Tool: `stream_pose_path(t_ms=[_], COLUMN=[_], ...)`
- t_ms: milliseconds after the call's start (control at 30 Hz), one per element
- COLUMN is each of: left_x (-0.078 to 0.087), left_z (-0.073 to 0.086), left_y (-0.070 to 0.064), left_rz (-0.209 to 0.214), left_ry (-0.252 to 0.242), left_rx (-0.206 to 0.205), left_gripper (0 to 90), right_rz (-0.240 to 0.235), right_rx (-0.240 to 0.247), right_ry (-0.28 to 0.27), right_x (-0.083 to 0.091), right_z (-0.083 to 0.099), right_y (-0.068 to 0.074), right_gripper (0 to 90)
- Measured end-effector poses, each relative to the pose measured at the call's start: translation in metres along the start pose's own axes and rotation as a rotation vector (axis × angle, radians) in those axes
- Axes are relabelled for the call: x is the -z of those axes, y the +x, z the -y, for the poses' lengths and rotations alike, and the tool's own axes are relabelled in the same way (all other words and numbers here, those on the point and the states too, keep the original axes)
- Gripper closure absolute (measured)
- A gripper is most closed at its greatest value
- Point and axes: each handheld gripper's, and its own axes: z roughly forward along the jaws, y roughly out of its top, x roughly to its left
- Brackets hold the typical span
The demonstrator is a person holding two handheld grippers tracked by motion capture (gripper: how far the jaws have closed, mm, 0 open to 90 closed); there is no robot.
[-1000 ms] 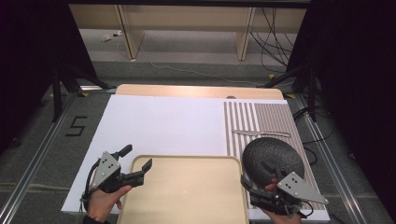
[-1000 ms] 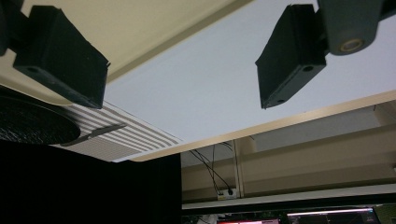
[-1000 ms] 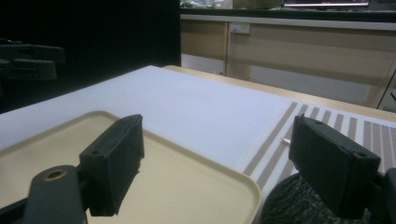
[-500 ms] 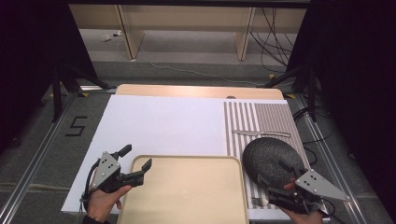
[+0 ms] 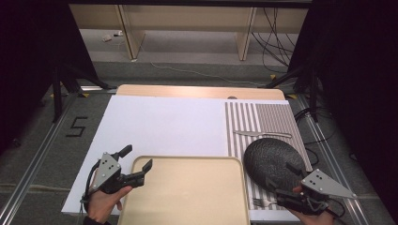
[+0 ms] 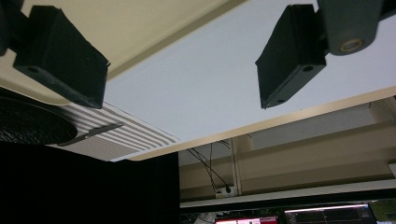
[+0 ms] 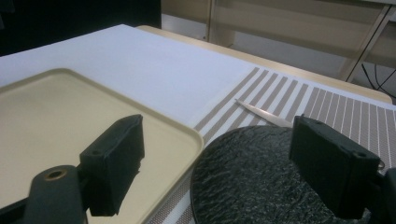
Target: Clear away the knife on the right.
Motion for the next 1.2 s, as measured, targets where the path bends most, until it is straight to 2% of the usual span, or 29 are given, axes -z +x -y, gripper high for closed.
stream_pose_path(t_ms=[400, 667, 700, 733, 867, 1033, 1133, 1200], left_x=[-0.001, 0.000, -0.001, -0.001, -0.002, -0.002, -0.002, -0.002], left_z=[0.001, 0.001, 0.001, 0.001, 0.001, 0.001, 0.001, 0.001], left_y=[0.000, 0.000, 0.000, 0.000, 0.000, 0.000, 0.001, 0.001], left_rz=[-0.003, -0.004, -0.004, -0.004, -0.003, -0.002, -0.002, -0.001], left_ry=[0.000, -0.002, -0.002, -0.002, -0.004, -0.001, -0.004, -0.003], left_rx=[-0.001, -0.005, -0.004, -0.005, -0.005, -0.003, 0.000, -0.003], left_gripper=[16.0, 16.1, 16.1, 16.1, 16.1, 16.1, 16.1, 16.0], right_rz=[0.015, 0.007, 0.014, 0.010, 0.016, 0.042, 0.032, 0.032], right_rx=[0.017, 0.039, 0.056, 0.048, 0.052, 0.090, 0.071, 0.076], right_ry=[0.058, 0.144, 0.149, 0.164, 0.172, 0.181, 0.206, 0.210], right_x=[-0.006, -0.006, -0.007, -0.006, -0.008, -0.013, -0.017, -0.019], right_z=[-0.002, -0.003, -0.003, -0.002, -0.003, -0.008, -0.012, -0.013], right_y=[-0.006, -0.014, -0.016, -0.016, -0.017, -0.024, -0.027, -0.029], right_gripper=[19.1, 18.9, 18.8, 18.9, 18.8, 18.8, 18.8, 18.8])
